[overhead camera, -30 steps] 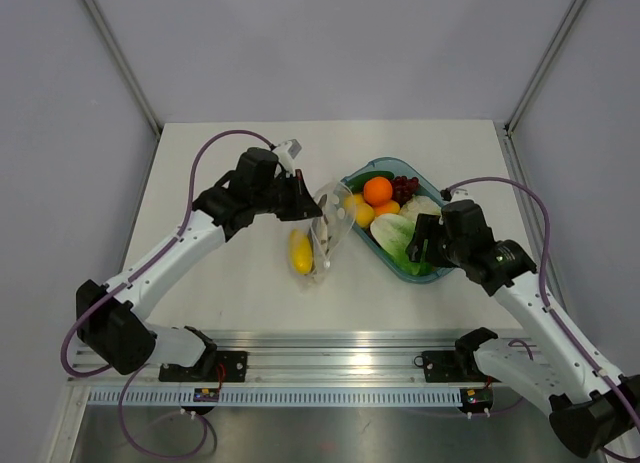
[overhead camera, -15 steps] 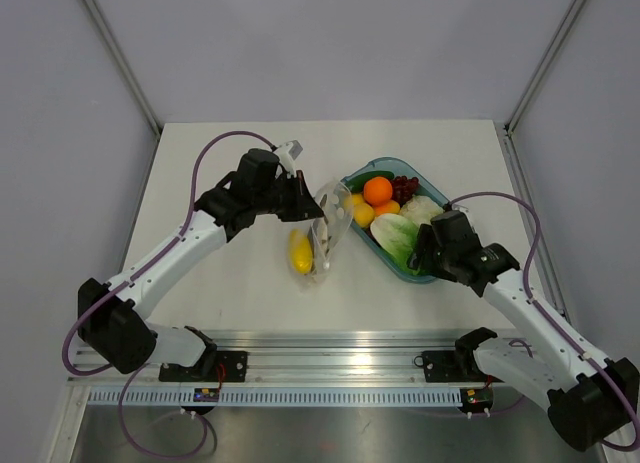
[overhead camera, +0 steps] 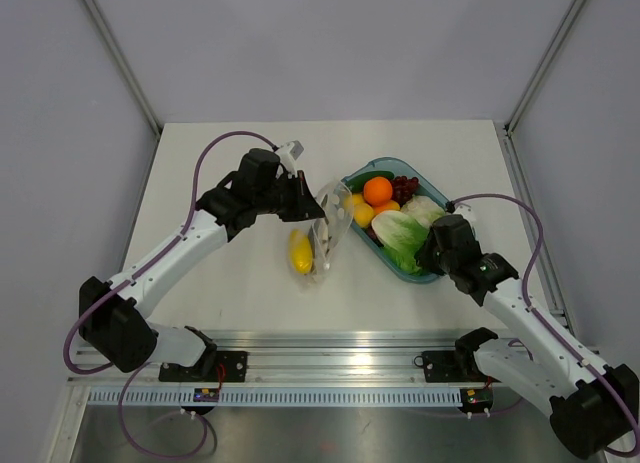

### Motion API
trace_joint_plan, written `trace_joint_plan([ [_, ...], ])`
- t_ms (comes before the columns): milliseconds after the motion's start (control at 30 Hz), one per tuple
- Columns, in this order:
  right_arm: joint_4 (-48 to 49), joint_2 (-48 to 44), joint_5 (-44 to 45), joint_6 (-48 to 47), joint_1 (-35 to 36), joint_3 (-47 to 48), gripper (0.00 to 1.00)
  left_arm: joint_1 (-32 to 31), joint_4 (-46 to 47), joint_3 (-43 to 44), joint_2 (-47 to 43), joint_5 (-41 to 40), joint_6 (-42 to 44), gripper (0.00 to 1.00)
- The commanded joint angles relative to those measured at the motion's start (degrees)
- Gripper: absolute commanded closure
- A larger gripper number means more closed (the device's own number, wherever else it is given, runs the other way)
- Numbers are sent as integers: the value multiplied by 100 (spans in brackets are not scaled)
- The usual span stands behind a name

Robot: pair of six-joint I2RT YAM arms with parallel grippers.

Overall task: Place the food in the zip-top bag and seal the zipper
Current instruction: Adjust the fake vegetable in the bin.

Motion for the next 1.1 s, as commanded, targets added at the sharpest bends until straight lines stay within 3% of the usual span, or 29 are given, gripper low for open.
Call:
trace_joint_plan([
  [0, 371, -40, 399, -160, 10, 324, 86, -17, 189, 25, 7, 123, 9, 100],
  [67, 300, -154, 444, -292, 19, 447, 98, -17, 206, 7, -10, 115, 9, 100],
  [100, 222, -198, 374, -362, 10, 595, 99, -17, 198, -10, -19, 114, 9, 100],
  [467, -1729, 530, -496, -1566, 10, 2809, 100, -17, 189, 60, 34, 132, 27, 100],
  [700, -2986, 1207, -927, -1996, 19, 3514, 100, -17, 207, 60, 42, 158, -9, 100],
  [933, -2795, 1761, -998, -2436, 19, 3532, 100, -17, 233, 25, 51, 185, -17, 100],
  [1067, -2058, 2349, 20, -2559, 10, 3637, 93, -17, 224, -1, -10, 194, -26, 100],
])
